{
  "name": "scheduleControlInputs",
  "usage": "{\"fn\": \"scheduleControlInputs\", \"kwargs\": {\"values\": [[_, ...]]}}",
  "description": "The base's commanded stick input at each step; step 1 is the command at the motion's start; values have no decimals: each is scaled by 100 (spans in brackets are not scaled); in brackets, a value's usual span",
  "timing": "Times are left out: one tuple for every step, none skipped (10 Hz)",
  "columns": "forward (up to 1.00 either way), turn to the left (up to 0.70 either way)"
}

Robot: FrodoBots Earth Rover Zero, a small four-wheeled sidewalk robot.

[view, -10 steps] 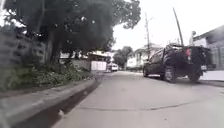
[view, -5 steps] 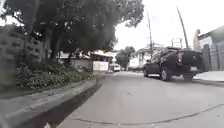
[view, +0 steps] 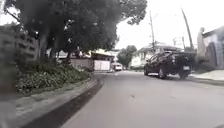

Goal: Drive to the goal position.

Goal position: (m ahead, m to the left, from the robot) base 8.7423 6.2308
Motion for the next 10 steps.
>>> {"fn": "scheduleControlInputs", "kwargs": {"values": [[70, -34], [70, -34], [70, -34], [70, -34], [70, -13], [70, 0], [70, 0], [70, 0], [70, 0], [70, 0]]}}
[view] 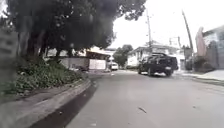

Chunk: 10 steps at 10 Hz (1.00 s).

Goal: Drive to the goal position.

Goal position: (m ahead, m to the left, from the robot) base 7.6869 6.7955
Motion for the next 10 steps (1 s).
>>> {"fn": "scheduleControlInputs", "kwargs": {"values": [[70, 0], [70, 0], [70, 0], [70, 0], [70, 0], [70, 0], [70, 0], [70, 0], [70, 0], [70, -1]]}}
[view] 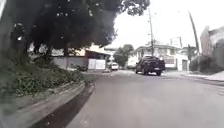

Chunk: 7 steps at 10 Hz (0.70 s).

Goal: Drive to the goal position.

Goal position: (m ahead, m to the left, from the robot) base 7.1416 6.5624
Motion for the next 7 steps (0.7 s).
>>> {"fn": "scheduleControlInputs", "kwargs": {"values": [[70, -10], [70, -30], [70, -33], [70, -33], [70, -32], [70, -18], [70, -4]]}}
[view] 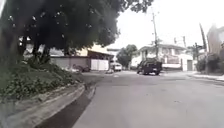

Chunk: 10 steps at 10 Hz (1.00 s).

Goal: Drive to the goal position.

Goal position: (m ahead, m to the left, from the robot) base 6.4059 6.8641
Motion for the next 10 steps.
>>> {"fn": "scheduleControlInputs", "kwargs": {"values": [[70, 0], [70, 0], [70, 0], [70, 0], [70, 0], [70, 0], [70, 0], [70, 0], [70, 0], [70, 0]]}}
